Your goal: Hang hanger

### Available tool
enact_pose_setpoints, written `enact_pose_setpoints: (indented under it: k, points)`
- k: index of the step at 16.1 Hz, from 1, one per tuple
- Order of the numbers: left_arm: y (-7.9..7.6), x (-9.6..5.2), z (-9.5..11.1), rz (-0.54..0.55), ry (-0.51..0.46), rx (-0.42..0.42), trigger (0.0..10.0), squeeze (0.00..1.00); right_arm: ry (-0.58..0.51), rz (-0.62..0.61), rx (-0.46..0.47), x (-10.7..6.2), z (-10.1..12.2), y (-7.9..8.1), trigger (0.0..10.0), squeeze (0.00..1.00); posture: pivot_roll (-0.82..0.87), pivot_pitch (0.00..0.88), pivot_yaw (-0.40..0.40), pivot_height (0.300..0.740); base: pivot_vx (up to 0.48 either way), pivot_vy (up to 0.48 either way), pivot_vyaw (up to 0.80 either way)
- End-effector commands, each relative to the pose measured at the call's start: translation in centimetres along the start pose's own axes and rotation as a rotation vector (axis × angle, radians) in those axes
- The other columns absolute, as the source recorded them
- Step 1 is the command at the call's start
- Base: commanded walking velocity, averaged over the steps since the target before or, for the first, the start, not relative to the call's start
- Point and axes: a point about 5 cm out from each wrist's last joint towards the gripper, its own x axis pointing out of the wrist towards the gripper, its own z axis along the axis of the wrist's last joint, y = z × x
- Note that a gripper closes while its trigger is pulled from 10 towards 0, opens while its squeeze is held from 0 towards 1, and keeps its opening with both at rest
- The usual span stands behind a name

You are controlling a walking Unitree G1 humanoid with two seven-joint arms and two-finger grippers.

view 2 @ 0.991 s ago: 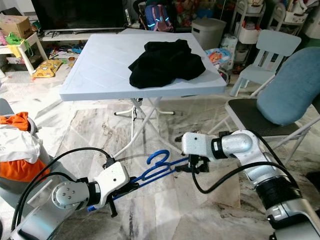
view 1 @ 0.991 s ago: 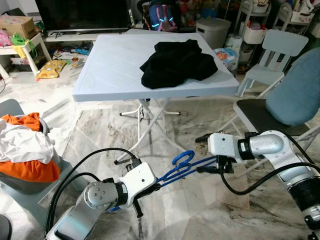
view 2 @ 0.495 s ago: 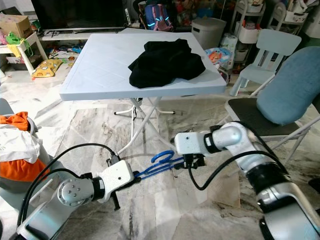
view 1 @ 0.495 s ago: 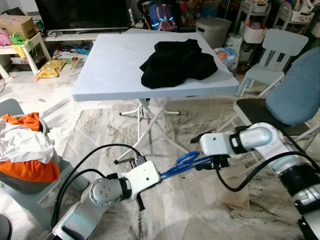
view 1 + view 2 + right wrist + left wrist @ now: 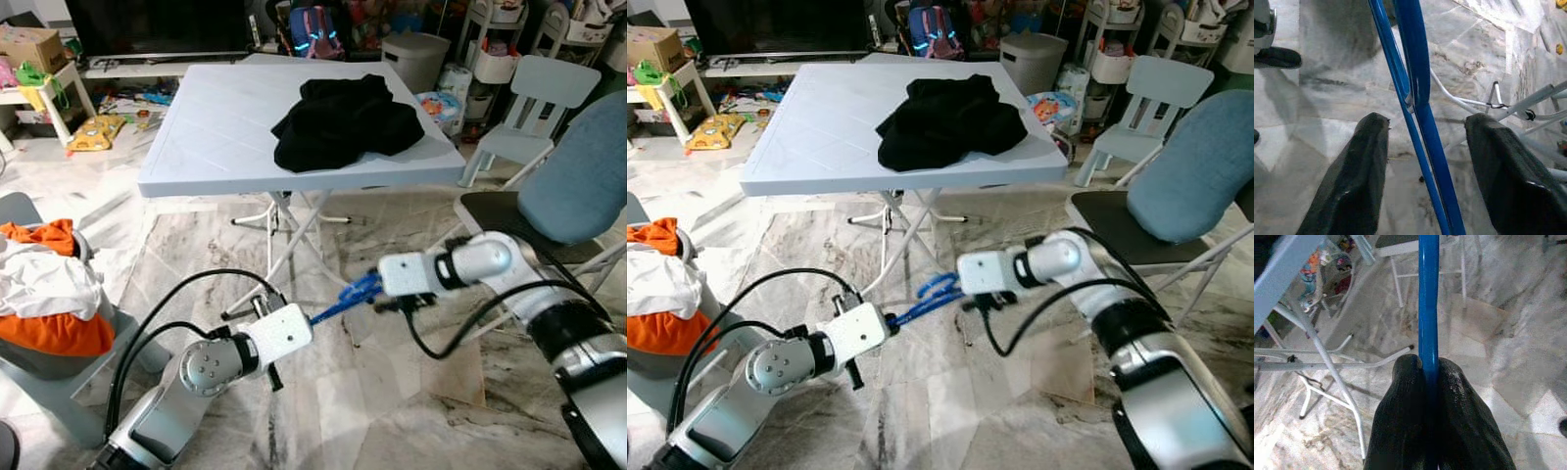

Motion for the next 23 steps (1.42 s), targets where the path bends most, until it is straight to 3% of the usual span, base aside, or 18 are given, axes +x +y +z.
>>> enact_pose_setpoints:
  k: [1,12,13,14,15,16,21,22,23]
  points:
    - [0.2,0.3,0.7,-0.001,-0.026,0.029,10.0,0.00,-0.008,-0.007,-0.036,0.1,0.7,-0.6,0.0,0.00,-0.07,0.000,-0.046,0.740,0.000,0.000,0.00]
    - [-0.3,0.8,1.1,-0.004,-0.051,0.036,10.0,0.00,0.047,-0.019,-0.060,1.0,-0.2,-0.4,0.0,0.00,-0.07,0.000,-0.051,0.740,0.000,0.000,0.00]
    - [-0.4,0.8,1.1,-0.007,-0.052,0.036,10.0,0.00,0.069,-0.031,-0.067,1.1,-0.3,-0.5,2.9,0.00,-0.07,0.000,-0.051,0.740,0.000,0.000,0.00]
    - [-0.4,0.8,1.1,-0.008,-0.052,0.037,10.0,0.00,0.080,-0.041,-0.070,1.2,-0.4,-0.5,4.7,0.00,-0.07,0.000,-0.052,0.740,0.000,0.000,0.00]
    - [-0.4,0.9,1.1,-0.008,-0.052,0.037,10.0,0.00,0.084,-0.042,-0.068,1.3,-0.5,-0.5,10.0,0.00,-0.07,0.000,-0.052,0.740,0.000,0.000,0.00]
    - [-0.4,0.9,1.1,-0.007,-0.053,0.037,10.0,0.00,0.092,-0.042,-0.050,1.3,-0.7,-0.5,10.0,1.00,-0.07,0.000,-0.053,0.740,0.000,0.000,0.00]
    - [-0.5,0.9,1.2,-0.009,-0.057,0.037,10.0,0.00,0.154,-0.056,-0.073,1.4,-1.3,-0.5,10.0,0.98,-0.07,0.000,-0.053,0.740,0.000,0.000,0.00]
    - [-0.5,1.0,1.2,-0.009,-0.057,0.037,10.0,0.00,0.161,-0.051,-0.075,1.4,-1.3,-0.5,10.0,0.84,-0.07,0.000,-0.053,0.740,0.000,0.000,0.00]
    - [-0.5,1.0,1.2,-0.010,-0.057,0.039,10.0,0.00,0.168,-0.051,-0.079,1.5,-1.4,-0.4,10.0,0.40,-0.07,0.000,-0.053,0.740,0.000,0.000,0.00]
